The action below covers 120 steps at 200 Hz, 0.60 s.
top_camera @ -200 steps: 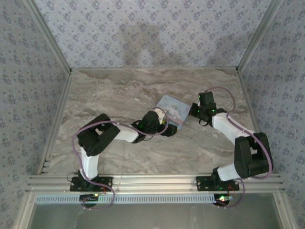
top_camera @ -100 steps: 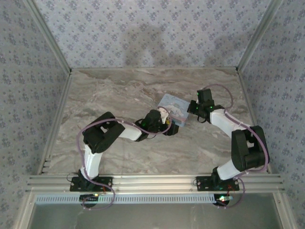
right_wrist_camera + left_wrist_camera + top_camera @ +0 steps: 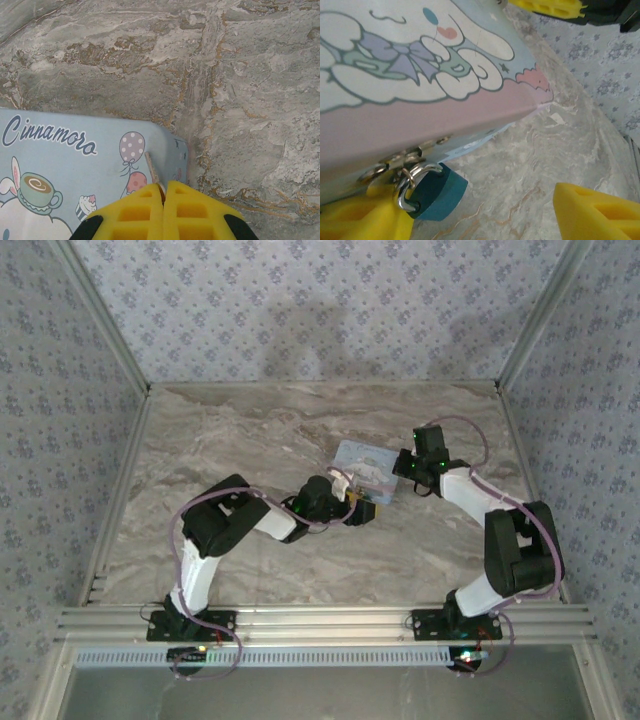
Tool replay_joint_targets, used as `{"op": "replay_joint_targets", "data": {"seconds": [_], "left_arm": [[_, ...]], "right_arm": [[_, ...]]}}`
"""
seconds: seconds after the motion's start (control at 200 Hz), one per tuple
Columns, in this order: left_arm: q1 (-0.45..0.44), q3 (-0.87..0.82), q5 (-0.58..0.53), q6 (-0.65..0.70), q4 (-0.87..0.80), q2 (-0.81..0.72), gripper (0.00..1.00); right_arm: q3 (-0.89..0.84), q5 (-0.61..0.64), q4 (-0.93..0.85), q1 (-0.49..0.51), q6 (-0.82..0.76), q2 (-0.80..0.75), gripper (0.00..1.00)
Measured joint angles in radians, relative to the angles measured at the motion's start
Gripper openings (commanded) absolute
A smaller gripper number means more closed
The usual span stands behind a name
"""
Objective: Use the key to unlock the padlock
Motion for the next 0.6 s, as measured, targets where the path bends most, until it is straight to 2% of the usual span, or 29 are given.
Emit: {"op": "replay_joint_targets", "data": {"seconds": [0.25, 0.32, 0.475, 0.6], "left_arm": [[0.0, -0.025, -0.027, -0.064, 0.121, 0.031, 0.68], [0.0, -0.026, -0.027, -0.084, 0.157, 0.047, 0.62], [-0.002, -0.019, -0.026, -0.119, 0.216, 0.08, 0.57], [-0.003, -0.018, -0.026, -0.134, 0.205, 0.081, 0.45]], "right_arm": [[0.0, 0.0, 0.0, 0.002, 0.0, 0.0, 0.0], [0.0, 0.0, 0.0, 0.004, 0.0, 0.0, 0.0], [0.0, 0.0, 0.0, 0.008, 0.0, 0.0, 0.0], [0.0, 0.0, 0.0, 0.008, 0.0, 0.0, 0.0]]}}
